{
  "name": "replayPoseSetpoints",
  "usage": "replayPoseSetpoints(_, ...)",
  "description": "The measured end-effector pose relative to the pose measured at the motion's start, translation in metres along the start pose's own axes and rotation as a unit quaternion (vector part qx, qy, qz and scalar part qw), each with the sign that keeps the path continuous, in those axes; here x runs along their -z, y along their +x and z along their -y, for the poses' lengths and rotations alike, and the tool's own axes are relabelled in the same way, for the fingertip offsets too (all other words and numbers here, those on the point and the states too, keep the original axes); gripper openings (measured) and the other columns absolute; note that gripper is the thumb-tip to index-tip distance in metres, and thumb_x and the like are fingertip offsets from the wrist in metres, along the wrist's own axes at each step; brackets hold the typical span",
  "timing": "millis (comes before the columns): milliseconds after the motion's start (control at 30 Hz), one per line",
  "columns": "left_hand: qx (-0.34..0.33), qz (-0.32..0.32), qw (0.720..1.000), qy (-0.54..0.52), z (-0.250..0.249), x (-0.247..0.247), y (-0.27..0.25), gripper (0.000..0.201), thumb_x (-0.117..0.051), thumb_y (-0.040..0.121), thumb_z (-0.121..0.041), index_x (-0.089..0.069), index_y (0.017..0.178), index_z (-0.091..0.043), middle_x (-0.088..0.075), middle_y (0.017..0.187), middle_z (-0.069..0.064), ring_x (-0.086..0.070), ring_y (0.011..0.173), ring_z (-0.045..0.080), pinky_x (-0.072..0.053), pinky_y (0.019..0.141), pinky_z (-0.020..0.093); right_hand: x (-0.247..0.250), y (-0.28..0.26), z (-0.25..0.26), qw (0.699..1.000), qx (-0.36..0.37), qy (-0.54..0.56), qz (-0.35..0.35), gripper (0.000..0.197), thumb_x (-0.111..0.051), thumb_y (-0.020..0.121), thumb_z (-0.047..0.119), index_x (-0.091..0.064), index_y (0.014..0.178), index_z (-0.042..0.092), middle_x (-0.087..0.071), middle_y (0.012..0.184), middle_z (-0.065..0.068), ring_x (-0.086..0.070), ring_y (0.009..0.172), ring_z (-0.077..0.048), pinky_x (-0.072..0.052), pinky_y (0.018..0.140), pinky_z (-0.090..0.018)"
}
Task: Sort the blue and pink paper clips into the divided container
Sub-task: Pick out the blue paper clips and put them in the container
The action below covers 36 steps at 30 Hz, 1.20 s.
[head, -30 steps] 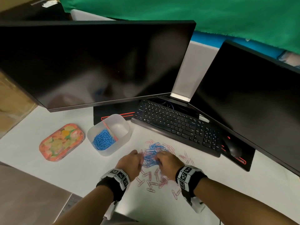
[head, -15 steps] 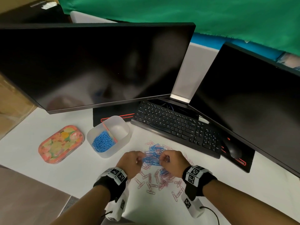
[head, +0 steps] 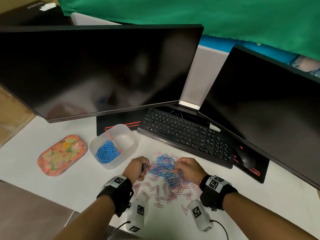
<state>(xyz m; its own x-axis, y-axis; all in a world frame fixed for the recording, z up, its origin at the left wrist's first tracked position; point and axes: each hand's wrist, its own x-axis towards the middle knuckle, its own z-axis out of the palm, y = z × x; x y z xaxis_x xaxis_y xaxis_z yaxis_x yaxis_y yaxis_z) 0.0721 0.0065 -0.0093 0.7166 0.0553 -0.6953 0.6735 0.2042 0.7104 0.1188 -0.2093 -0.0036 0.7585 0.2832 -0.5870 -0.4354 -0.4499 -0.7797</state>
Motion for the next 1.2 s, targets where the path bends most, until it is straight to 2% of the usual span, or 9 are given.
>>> replayPoseSetpoints(233, 0.053, 0.039, 0.996, -0.052, 0.005, -0.01, 0.002, 0.029, -0.04, 0.092, -0.027, -0.048, 0.066, -0.015, -0.046, 0.055, 0.003, -0.036, 0.046, 0.016, -0.024, 0.045, 0.021, -0.003, -0.009, 0.015, 0.994, 0.018, 0.104, -0.012, 0.025, -0.042, 0.091, 0.002, -0.044, 0.067, 0.007, -0.062, 0.071, -0.015, -0.027, 0.041, -0.013, -0.02, 0.043, -0.018)
replayPoseSetpoints(533, -0.076, 0.044, 0.969, 0.23, 0.01, -0.038, -0.002, 0.029, -0.043, 0.086, -0.011, -0.05, 0.058, -0.015, -0.048, 0.058, 0.0, -0.041, 0.05, 0.012, -0.032, 0.049, 0.023, -0.003, -0.019, 0.011, 0.995, 0.026, 0.094, -0.015, 0.038, -0.049, 0.089, 0.006, -0.053, 0.054, 0.019, -0.044, 0.07, -0.025, -0.025, 0.041, -0.013, -0.02, 0.041, -0.022)
replayPoseSetpoints(600, -0.133, 0.042, 0.929, 0.342, 0.017, -0.04, 0.001, 0.019, -0.049, 0.087, -0.022, -0.055, 0.069, -0.019, -0.055, 0.067, -0.004, -0.049, 0.062, 0.014, -0.039, 0.059, 0.026, 0.0, -0.023, 0.01, 0.994, 0.025, 0.104, -0.034, 0.042, -0.047, 0.088, 0.004, -0.051, 0.05, 0.021, -0.056, 0.08, -0.034, -0.024, 0.042, -0.013, -0.021, 0.041, -0.022)
replayPoseSetpoints(667, -0.203, 0.053, 0.844, 0.494, 0.022, -0.04, 0.001, 0.005, -0.054, 0.084, -0.027, -0.058, 0.085, -0.025, -0.062, 0.084, -0.007, -0.058, 0.075, 0.013, -0.048, 0.068, 0.025, 0.002, -0.027, 0.01, 0.989, 0.018, 0.144, -0.043, 0.041, -0.045, 0.087, 0.003, -0.05, 0.05, 0.019, -0.064, 0.086, -0.027, -0.022, 0.041, -0.013, -0.019, 0.042, -0.023)
replayPoseSetpoints(733, -0.265, 0.061, 0.757, 0.594, 0.029, -0.041, 0.004, 0.018, -0.054, 0.083, -0.026, -0.057, 0.1, -0.03, -0.063, 0.103, -0.006, -0.062, 0.088, 0.017, -0.052, 0.079, 0.028, 0.004, -0.027, 0.008, 0.98, 0.002, 0.193, -0.047, 0.043, -0.043, 0.087, 0.006, -0.057, 0.048, 0.019, -0.052, 0.082, -0.032, -0.021, 0.039, -0.013, -0.018, 0.042, -0.023)
replayPoseSetpoints(800, -0.286, 0.059, 0.727, 0.622, 0.033, -0.041, 0.008, 0.023, -0.053, 0.085, -0.022, -0.056, 0.106, -0.03, -0.062, 0.111, -0.005, -0.063, 0.092, 0.02, -0.053, 0.081, 0.029, 0.005, -0.027, 0.005, 0.971, -0.021, 0.231, -0.057, 0.038, -0.042, 0.087, 0.008, -0.061, 0.055, 0.014, -0.047, 0.074, -0.026, -0.02, 0.039, -0.014, -0.016, 0.043, -0.023)
replayPoseSetpoints(933, -0.289, 0.056, 0.722, 0.626, 0.036, -0.041, 0.012, 0.013, -0.052, 0.085, -0.021, -0.056, 0.096, -0.027, -0.061, 0.101, -0.004, -0.062, 0.082, 0.02, -0.052, 0.074, 0.027, 0.006, -0.023, 0.004, 0.95, -0.049, 0.296, -0.083, 0.023, -0.045, 0.09, 0.013, -0.046, 0.068, 0.009, -0.059, 0.065, -0.01, -0.021, 0.04, -0.012, -0.013, 0.046, -0.024)
replayPoseSetpoints(1067, -0.289, 0.059, 0.719, 0.63, 0.036, -0.041, 0.013, 0.01, -0.054, 0.085, -0.024, -0.056, 0.095, -0.022, -0.06, 0.101, -0.003, -0.062, 0.083, 0.018, -0.05, 0.072, 0.025, 0.005, -0.02, 0.004, 0.945, -0.067, 0.309, -0.08, 0.03, -0.049, 0.09, 0.02, -0.048, 0.061, 0.014, -0.044, 0.06, -0.007, -0.022, 0.042, -0.013, -0.012, 0.048, -0.027)
replayPoseSetpoints(1200, -0.282, 0.031, 0.794, 0.537, 0.029, -0.04, 0.006, 0.003, -0.057, 0.085, -0.022, -0.059, 0.086, -0.019, -0.062, 0.09, -0.003, -0.06, 0.079, 0.016, -0.049, 0.071, 0.022, 0.001, -0.016, 0.009, 0.932, -0.079, 0.35, -0.044, 0.024, -0.051, 0.093, 0.02, -0.041, 0.072, 0.015, -0.043, 0.056, -0.001, -0.028, 0.044, -0.012, -0.018, 0.044, -0.025)
